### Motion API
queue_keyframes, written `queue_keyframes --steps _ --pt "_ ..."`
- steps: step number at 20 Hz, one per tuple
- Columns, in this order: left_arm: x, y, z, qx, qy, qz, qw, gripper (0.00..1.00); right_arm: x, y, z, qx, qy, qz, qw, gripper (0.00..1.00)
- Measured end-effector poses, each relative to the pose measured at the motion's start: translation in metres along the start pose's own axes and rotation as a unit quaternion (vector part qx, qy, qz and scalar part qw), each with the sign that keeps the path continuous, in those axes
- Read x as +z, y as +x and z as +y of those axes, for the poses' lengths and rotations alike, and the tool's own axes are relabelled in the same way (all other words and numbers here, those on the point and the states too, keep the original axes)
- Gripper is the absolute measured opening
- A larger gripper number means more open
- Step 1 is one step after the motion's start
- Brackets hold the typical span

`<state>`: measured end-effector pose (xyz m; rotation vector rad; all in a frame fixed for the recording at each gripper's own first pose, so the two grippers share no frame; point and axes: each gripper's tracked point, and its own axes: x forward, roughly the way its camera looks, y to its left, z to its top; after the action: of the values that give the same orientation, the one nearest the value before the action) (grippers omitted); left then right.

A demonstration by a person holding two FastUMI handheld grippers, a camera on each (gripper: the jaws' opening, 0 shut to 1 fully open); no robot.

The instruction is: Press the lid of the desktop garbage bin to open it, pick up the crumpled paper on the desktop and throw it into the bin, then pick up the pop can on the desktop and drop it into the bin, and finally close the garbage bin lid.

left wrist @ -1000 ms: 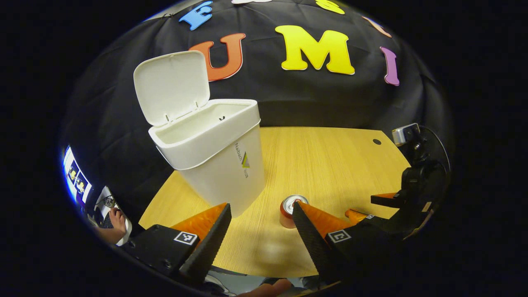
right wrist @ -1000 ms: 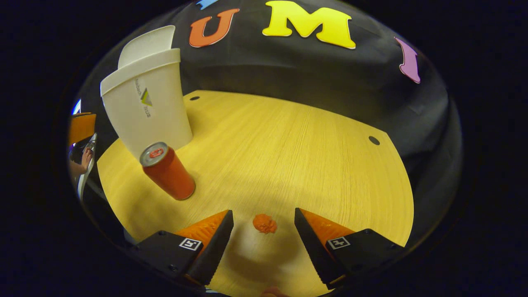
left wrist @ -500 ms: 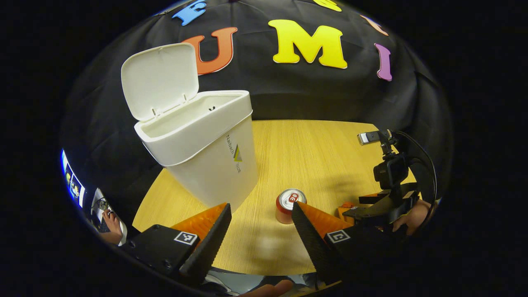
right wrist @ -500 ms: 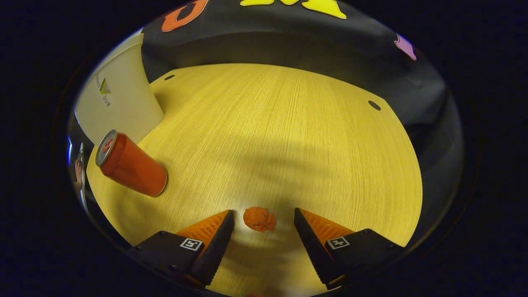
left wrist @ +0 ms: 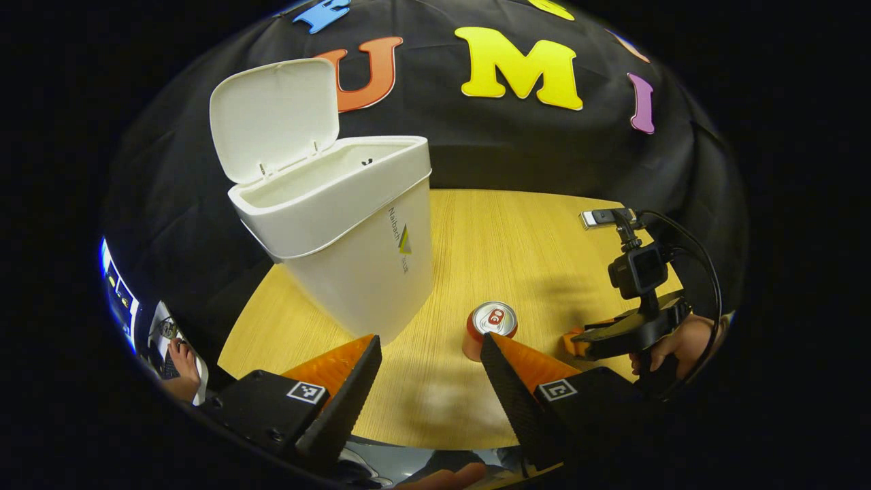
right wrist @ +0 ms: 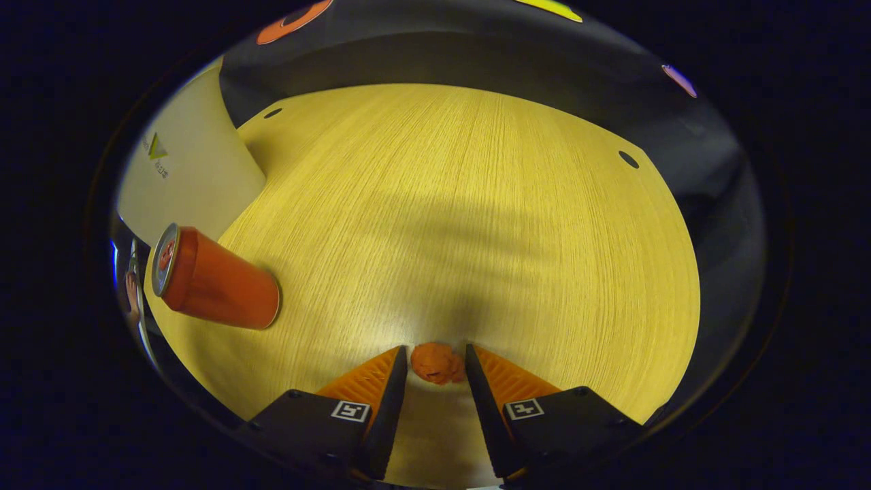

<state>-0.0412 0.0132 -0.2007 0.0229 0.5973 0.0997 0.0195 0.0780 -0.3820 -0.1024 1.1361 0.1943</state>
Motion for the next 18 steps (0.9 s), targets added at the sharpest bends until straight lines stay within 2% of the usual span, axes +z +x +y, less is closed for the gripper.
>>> queue_keyframes --steps 1,2,5,6,10,13,15,18 --pt "-0.001 0.0 0.001 0.0 -0.002 0.002 1.0 0.97 -0.001 -0.001 0.0 0.002 0.003 0.006 1.0 0.54" --pt "-0.002 0.0 0.001 0.0 -0.003 0.003 1.0 0.97 -0.002 -0.001 -0.001 0.0 0.002 0.009 1.0 0.37" --pt "-0.001 0.0 0.002 -0.001 0.004 -0.002 1.0 0.97 -0.005 -0.003 0.0 0.002 -0.009 0.008 1.0 0.37" --pt "-0.001 -0.001 0.001 -0.002 0.007 -0.004 1.0 0.97 -0.006 -0.003 0.003 0.008 -0.007 0.008 1.0 0.22" --pt "0.007 -0.003 -0.003 -0.013 0.011 -0.021 1.0 0.97 -0.002 -0.019 0.007 0.023 -0.004 -0.012 1.0 0.24" --pt "0.013 -0.003 -0.009 -0.024 0.015 -0.03 0.999 0.97 0.014 -0.035 0.003 0.017 -0.014 -0.039 0.999 0.24" --pt "0.017 -0.003 -0.018 -0.039 0.015 -0.032 0.999 0.97 0.026 -0.051 -0.004 0.013 -0.002 -0.05 0.999 0.22" --pt "0.029 -0.007 -0.028 -0.057 0.027 -0.051 0.997 0.97 0.058 -0.079 -0.02 0.003 0.009 -0.084 0.996 0.24"
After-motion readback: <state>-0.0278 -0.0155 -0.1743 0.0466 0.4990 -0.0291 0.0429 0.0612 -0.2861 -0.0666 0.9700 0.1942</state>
